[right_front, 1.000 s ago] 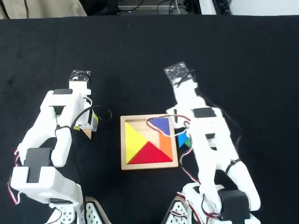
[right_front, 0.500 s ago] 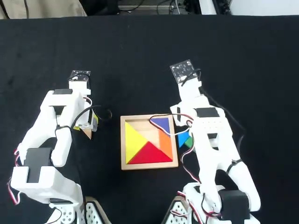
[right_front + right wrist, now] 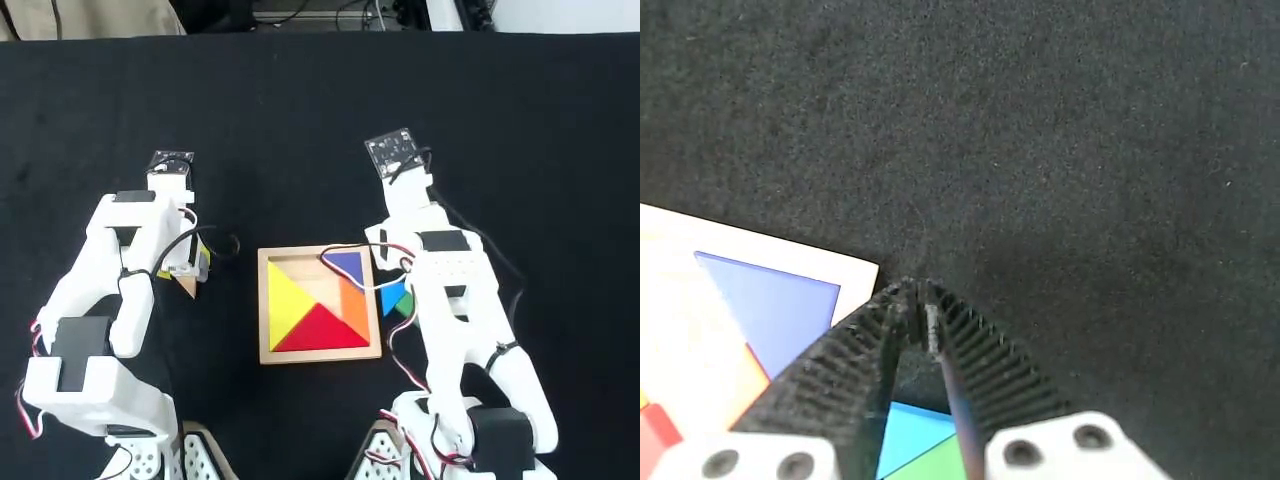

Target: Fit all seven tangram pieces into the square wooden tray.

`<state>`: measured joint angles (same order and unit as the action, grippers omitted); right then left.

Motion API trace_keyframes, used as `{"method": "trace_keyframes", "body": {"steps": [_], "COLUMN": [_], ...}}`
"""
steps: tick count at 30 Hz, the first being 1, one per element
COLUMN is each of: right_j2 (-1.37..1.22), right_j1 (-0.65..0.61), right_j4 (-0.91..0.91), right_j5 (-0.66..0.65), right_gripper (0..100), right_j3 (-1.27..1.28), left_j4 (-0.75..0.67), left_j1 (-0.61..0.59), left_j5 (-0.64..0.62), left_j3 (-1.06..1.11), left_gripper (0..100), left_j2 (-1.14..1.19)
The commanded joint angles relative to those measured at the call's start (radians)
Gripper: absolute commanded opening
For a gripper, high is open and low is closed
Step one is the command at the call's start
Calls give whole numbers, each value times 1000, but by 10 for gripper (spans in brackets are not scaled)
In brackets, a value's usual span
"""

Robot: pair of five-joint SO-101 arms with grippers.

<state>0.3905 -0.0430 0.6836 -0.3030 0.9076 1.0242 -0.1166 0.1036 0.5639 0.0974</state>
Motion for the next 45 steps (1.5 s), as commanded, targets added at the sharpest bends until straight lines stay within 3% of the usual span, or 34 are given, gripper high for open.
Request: {"method": "trace_keyframes", "body": {"steps": [1, 4, 17, 24, 28, 32, 37, 41, 45], "right_j2": [-8, -8, -8, -7, -7, -8, -8, -8, -10], "right_j1": [11, 11, 14, 23, 103, 218, 304, 315, 315], "right_j4": [-17, -17, -17, -17, -32, -52, -52, -52, -52], "right_j5": [8, 8, 3, 5, 18, 133, 183, 187, 187], "right_gripper": [11, 11, 11, 11, 11, 11, 11, 11, 11], "right_j3": [-24, -24, -25, -27, -44, -73, -93, -94, -93], "left_j4": [12, 12, 23, 97, 95, 97, 97, 95, 49], "left_j1": [-5, -2, 24, 211, 326, 443, 587, 687, 757], "left_j5": [-5, -5, -5, -6, -6, -8, -206, -387, -489], "left_j3": [-24, -27, -41, -36, -24, -62, -168, -249, -268], "left_gripper": [112, 70, 70, 70, 70, 70, 70, 70, 70], "left_j2": [-2, -8, -52, -256, -348, -338, -236, -132, -41]}}
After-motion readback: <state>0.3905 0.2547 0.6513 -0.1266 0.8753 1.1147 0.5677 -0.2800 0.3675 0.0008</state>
